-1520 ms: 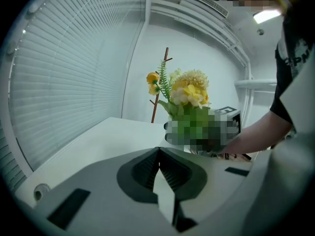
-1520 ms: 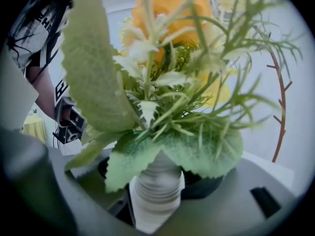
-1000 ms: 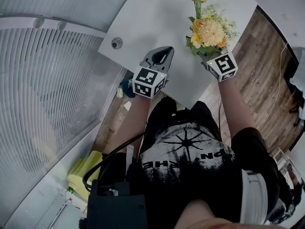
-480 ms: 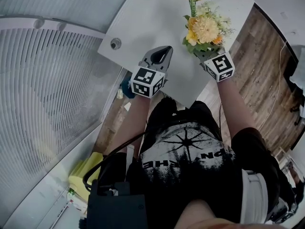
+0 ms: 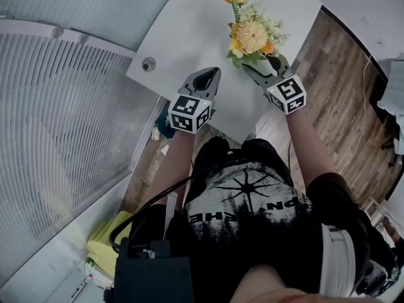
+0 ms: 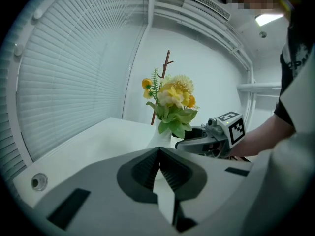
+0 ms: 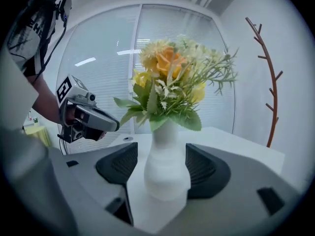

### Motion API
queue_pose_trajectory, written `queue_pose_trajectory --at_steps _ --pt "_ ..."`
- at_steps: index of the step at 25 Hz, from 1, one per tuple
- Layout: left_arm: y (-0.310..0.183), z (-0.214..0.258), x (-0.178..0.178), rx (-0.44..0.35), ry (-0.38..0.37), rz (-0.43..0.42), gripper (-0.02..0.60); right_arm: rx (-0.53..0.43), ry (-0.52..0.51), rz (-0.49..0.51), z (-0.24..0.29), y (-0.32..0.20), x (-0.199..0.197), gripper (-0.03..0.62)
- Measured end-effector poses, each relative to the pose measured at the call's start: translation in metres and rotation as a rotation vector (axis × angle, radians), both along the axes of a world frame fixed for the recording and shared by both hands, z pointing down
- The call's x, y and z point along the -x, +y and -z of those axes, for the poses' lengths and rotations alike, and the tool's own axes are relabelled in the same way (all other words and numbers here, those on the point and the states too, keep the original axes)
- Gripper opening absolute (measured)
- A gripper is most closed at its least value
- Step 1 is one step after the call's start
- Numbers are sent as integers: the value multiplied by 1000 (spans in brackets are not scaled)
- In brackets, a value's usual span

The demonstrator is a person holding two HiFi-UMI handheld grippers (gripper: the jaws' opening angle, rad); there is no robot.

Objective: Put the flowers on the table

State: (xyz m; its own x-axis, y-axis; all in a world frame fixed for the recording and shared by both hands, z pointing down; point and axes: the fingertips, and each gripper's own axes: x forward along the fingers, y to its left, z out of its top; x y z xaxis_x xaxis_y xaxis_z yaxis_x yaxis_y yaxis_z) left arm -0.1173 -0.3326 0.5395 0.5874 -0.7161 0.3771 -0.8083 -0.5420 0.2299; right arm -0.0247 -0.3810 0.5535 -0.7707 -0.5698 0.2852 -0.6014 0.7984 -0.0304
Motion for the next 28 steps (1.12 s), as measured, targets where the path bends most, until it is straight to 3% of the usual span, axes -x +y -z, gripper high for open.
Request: queue_pose_trajectory --at_steps 9,14,17,28 --pt "16 21 -7 -44 3 38 12 9 42 -5 15 27 -34 284" --pt "20 34 -11 -78 0 49 12 -49 46 -12 37 33 -48 119" --pt "22 40 -14 -95 -5 49 12 -75 39 -17 49 37 -54 58" --pt "23 60 -13 -152 -25 39 12 -120 -6 -14 85 49 -54 18"
